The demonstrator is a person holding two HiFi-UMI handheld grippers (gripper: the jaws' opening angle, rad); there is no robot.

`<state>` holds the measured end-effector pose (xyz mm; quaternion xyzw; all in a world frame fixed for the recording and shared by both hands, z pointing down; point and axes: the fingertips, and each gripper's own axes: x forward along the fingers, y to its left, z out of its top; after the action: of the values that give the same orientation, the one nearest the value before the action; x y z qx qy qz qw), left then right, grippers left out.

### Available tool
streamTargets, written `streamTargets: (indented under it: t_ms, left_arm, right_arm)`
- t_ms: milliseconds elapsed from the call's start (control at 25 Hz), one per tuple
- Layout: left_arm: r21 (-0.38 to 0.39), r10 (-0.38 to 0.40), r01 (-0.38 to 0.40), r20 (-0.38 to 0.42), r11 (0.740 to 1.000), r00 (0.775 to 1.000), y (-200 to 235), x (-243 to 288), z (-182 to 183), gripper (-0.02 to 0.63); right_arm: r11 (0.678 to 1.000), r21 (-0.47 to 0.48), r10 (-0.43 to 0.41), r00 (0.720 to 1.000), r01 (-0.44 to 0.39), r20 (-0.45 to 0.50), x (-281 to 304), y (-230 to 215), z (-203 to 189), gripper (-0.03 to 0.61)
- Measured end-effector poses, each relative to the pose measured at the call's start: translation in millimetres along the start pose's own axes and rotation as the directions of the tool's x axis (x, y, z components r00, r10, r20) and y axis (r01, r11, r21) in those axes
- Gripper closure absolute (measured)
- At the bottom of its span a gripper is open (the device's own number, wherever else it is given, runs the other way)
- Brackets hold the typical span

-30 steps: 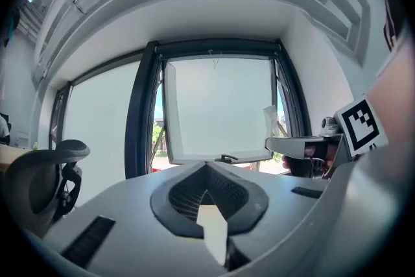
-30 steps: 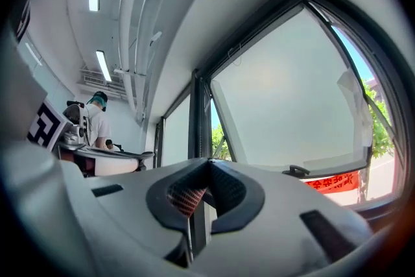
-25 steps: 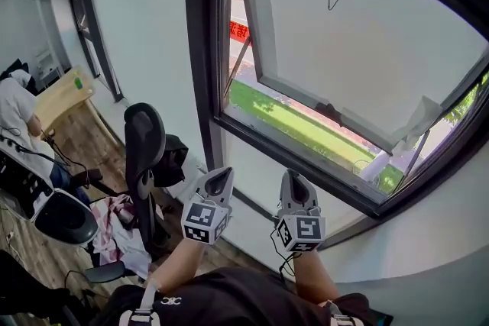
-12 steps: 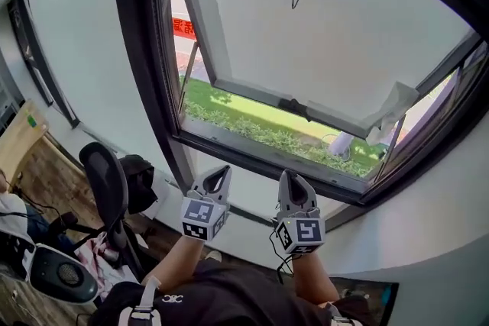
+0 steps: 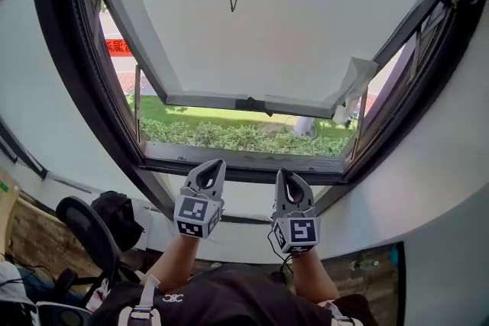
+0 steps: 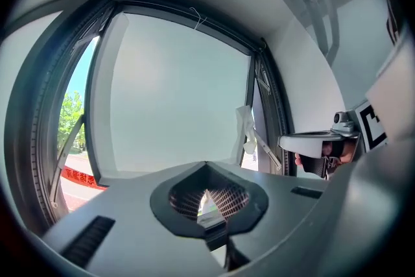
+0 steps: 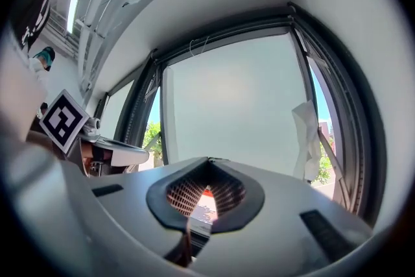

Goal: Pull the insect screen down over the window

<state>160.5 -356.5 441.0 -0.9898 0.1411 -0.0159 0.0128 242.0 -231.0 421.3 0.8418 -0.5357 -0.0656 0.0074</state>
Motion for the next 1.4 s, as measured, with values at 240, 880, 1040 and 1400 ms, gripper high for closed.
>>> streamTargets:
  t_ms: [240,880,1040,1400]
  left_arm:
    - [-0.004,-0.064,0.064,-0.021,0.998,0.998,-19.5,19.7,-6.7,0.606]
    - [0.58,0.055,0.02,-0.111,0.814,0.992,-0.3,18.5,28.4,0.362]
    - [0.696,0.041,0.039,-0.098,0.717,0.994,1.5,6.5,69.8,0.364]
    - [0.787,0.118,-0.066,-0.009,0.614,0.993,11.4,-18.7,187.8,0.371]
  right_arm:
    - [0.998,-0.007,-0.065,0.998,0.065,-0.026,-7.2,-25.4,-7.0,0.573]
    - [0.876,-0.481,-0.081,0.977,-0.026,-0.199,-15.3,-60.4,1.8,0.345]
    - [0.787,-0.616,-0.111,0.977,-0.026,-0.183,-23.8,-86.5,38.3,0.347]
    - [0.686,-0.727,-0.094,0.994,0.027,-0.052,-32.5,-130.3,149.0,0.354]
